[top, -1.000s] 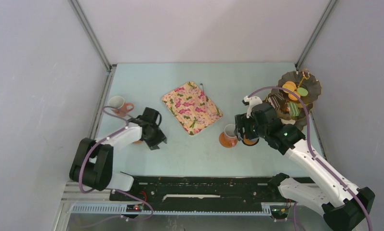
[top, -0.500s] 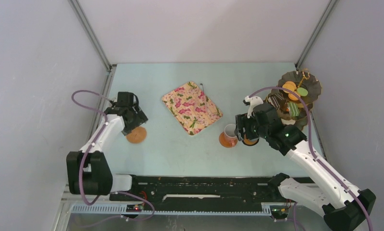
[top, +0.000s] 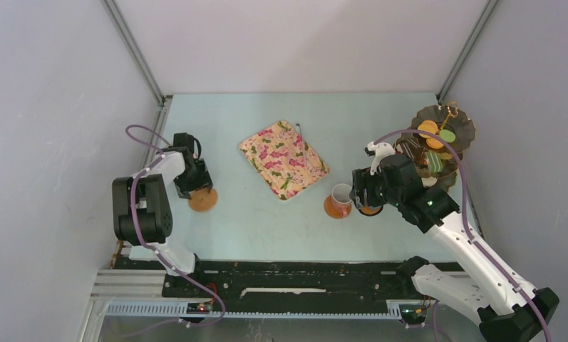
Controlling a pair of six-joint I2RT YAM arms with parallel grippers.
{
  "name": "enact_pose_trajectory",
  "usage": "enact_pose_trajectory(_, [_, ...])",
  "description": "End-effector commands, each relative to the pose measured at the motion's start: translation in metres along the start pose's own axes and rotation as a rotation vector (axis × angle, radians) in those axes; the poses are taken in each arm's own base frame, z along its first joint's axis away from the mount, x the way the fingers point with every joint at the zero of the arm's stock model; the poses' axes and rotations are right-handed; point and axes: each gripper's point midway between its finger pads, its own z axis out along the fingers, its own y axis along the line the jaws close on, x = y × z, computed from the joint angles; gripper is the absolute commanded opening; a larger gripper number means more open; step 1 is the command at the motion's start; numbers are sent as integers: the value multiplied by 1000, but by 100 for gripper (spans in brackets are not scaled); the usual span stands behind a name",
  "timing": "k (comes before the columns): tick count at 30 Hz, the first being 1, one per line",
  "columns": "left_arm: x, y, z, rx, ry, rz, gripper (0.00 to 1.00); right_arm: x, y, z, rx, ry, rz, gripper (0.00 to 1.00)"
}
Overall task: Serve the afternoon tea
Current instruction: Move the coaster to the center of the board.
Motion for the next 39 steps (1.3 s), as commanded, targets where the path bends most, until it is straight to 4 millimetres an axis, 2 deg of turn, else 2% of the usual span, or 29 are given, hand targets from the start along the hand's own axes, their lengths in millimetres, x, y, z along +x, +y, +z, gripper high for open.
enact_pose_trajectory(1, [3,-24,-1,126,1,1,67,-6,1,-2,-9,-26,-5,71])
enact_pose_trajectory(5, [26,-45,-2,166,29,19,64,-6,1,0,-12,-20,-2,71])
enact_pose_trajectory(11, [70,-99,-18,232,64,166,61,-6,2,3,-11,-17,-2,71])
enact_pose_trajectory(17, [121,-170,-33,332,113,299,61,-6,2,5,-15,-12,1,71])
enact_pose_trajectory(20, [145,-214,-44,381,133,401,61,-6,1,4,-12,-12,0,71])
enact_pose_trajectory(25, [177,-272,-60,450,165,512,61,-2,-1,0,-1,-4,-1,71])
enact_pose_trajectory(28, [187,-292,-63,460,176,574,61,-2,-2,-2,1,-8,0,71])
enact_pose_trajectory(31, [191,-301,-67,466,187,584,61,-3,-3,-3,4,-14,-1,71])
enact_pose_trajectory(35, [188,-309,-60,471,177,569,62,-3,-4,-3,8,-14,1,71])
enact_pose_trajectory(39, [174,-315,-48,435,167,574,62,-3,-3,-3,0,-13,2,71])
